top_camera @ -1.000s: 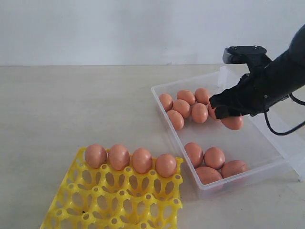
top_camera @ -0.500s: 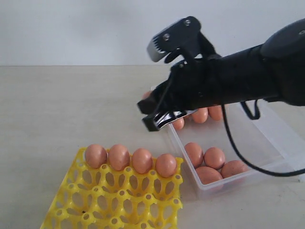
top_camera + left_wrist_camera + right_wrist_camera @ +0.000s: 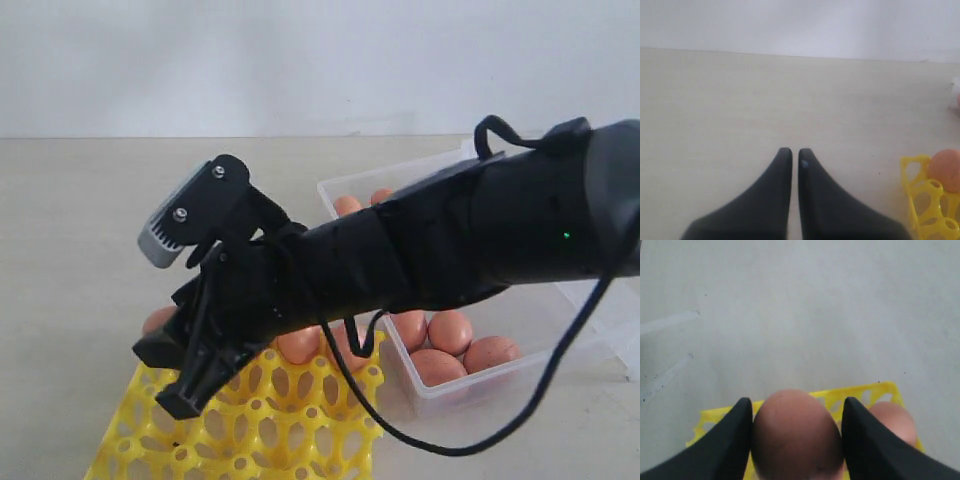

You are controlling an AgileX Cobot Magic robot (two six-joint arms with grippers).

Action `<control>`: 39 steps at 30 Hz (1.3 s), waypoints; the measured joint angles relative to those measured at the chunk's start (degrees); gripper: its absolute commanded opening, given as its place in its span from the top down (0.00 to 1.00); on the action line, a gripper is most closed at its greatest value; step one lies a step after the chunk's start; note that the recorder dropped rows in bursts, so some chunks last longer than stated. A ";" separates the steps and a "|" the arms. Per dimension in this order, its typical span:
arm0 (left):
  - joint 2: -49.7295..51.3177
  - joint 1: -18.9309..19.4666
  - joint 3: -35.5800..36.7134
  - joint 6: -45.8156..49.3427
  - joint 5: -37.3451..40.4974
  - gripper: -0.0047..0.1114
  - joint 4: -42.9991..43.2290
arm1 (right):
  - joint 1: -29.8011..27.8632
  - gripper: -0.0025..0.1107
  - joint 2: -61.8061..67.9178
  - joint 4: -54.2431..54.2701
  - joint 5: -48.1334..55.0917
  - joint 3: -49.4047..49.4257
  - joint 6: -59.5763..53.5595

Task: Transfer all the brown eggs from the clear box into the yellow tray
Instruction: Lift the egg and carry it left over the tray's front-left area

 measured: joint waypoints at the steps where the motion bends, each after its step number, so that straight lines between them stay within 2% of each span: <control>1: 0.00 0.00 0.00 0.00 0.00 0.92 0.00 | 0.00 0.98 0.55 0.12 0.29 -0.93 0.64; 9: 0.00 0.00 0.00 0.00 0.00 0.92 0.00 | 0.00 0.98 2.01 0.74 1.16 -11.34 3.85; 14: 0.00 0.00 0.00 0.00 0.00 0.92 0.00 | 0.00 0.98 2.11 0.74 0.71 -13.68 -5.55; 17: 0.00 0.00 0.00 0.00 0.00 0.92 0.00 | 0.00 0.98 2.11 -5.60 -0.15 -13.68 -8.41; 19: 0.00 0.00 0.00 0.00 0.00 0.92 0.00 | 0.89 0.98 2.11 -15.60 -3.50 -13.68 -7.65; 23: 0.00 0.00 0.00 0.00 0.00 0.92 0.00 | 4.33 0.98 2.24 -38.54 -13.77 -13.68 0.32; 26: 0.00 0.00 0.00 0.00 0.00 0.92 0.00 | 7.27 0.98 2.28 -47.78 -22.66 -13.68 3.16; 30: 0.00 0.00 0.00 0.00 0.00 0.92 0.00 | 11.71 0.98 2.28 -49.64 -37.84 -13.68 5.36; 33: 0.00 0.00 0.00 0.00 0.00 0.92 0.00 | 14.72 0.98 2.28 -46.78 -49.23 -13.68 12.59; 35: 0.00 0.00 0.00 0.00 0.00 0.92 0.00 | 16.12 0.98 2.28 -45.25 -54.58 -13.68 21.40; 39: 0.00 0.00 0.00 0.00 0.00 0.92 0.00 | 16.77 0.98 2.28 -44.20 -56.35 -13.68 45.24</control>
